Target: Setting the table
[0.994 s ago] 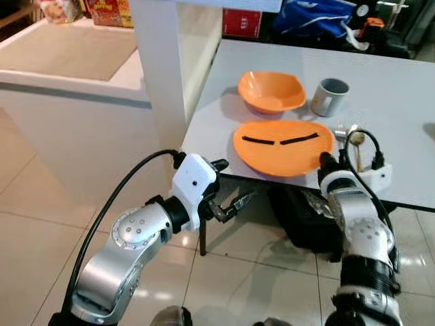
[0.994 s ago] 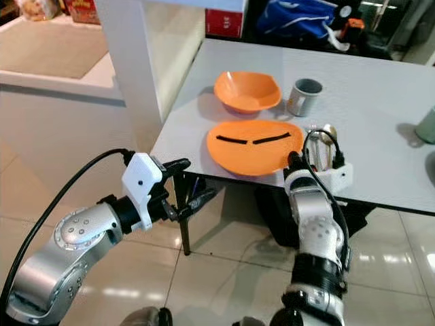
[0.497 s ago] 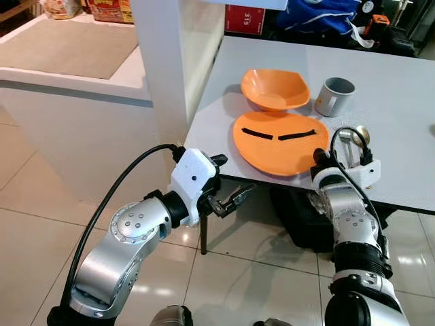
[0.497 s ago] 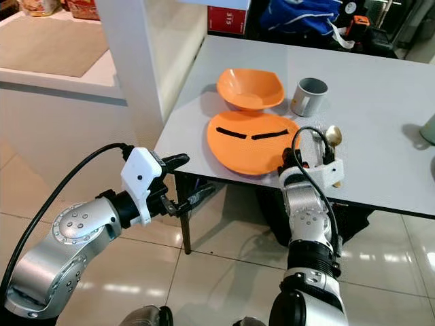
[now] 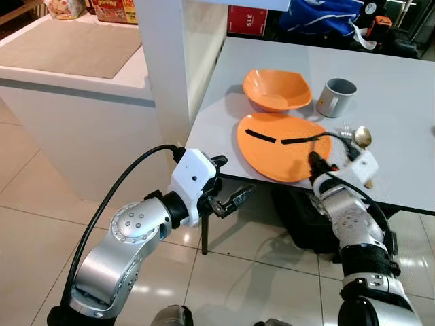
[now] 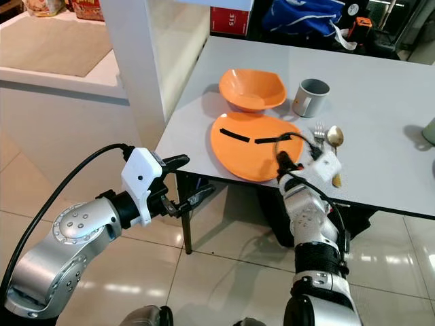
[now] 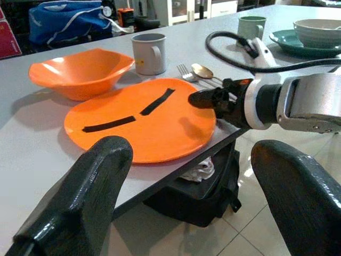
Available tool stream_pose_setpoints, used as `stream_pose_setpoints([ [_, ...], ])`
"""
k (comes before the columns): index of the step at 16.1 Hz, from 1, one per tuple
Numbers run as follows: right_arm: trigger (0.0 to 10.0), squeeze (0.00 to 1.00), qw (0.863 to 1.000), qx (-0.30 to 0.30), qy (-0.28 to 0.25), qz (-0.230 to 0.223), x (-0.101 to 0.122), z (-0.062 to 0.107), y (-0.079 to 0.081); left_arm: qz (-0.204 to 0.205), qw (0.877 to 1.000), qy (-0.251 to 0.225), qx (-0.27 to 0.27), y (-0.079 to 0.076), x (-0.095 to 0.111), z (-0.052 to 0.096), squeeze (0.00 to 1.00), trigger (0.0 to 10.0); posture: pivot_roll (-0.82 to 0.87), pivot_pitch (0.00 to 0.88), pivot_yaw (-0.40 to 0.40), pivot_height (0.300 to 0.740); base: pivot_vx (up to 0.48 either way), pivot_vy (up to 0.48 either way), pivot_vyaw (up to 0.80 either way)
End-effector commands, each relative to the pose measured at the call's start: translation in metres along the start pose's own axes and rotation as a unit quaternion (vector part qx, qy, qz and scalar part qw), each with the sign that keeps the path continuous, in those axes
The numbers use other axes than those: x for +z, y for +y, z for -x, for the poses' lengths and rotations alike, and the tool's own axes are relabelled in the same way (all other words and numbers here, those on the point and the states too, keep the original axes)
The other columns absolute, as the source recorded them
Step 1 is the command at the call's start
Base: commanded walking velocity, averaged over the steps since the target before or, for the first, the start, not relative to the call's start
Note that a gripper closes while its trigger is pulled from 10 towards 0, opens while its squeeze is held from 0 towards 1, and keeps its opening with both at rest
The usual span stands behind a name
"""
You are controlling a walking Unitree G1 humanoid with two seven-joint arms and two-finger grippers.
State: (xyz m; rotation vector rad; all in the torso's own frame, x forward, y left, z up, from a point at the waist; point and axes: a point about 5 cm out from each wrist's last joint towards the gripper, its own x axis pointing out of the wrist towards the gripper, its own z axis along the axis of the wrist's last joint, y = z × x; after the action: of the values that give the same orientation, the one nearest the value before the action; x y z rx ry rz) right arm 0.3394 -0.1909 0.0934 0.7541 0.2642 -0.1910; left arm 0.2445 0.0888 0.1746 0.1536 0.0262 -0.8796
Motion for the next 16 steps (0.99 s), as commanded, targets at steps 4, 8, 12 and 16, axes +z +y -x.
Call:
stream_pose_setpoints([
  [4, 10.0, 0.0, 0.992, -0.002, -0.021, 0.121, 0.004, -0.003, 0.004, -0.001, 1.0, 0.005, -0.002, 0.001, 0.001, -0.001, 0.0, 10.0, 0.06, 0.065, 0.001, 0.74, 0.0, 0.0, 0.0],
  [8, 10.0, 0.0, 0.967, 0.002, -0.07, 0.243, 0.006, 0.0, 0.003, -0.012, 1.0, 0.012, 0.025, 0.007, -0.001, -0.003, 0.0, 10.0, 0.06, 0.062, 0.003, 0.74, 0.0, 0.0, 0.0],
  [12, 10.0, 0.0, 0.954, 0.045, -0.172, 0.241, 0.03, 0.019, 0.018, -0.023, 0.999, 0.006, 0.044, 0.013, 0.0, -0.003, 0.0, 10.0, 0.04, 0.053, 0.015, 0.74, 0.0, 0.0, 0.0],
  [16, 10.0, 0.0, 0.967, 0.015, -0.11, 0.228, 0.006, 0.017, -0.002, -0.026, 0.999, 0.009, 0.041, 0.011, -0.002, -0.006, 0.0, 10.0, 0.05, 0.045, 0.015, 0.74, 0.0, 0.0, 0.0],
])
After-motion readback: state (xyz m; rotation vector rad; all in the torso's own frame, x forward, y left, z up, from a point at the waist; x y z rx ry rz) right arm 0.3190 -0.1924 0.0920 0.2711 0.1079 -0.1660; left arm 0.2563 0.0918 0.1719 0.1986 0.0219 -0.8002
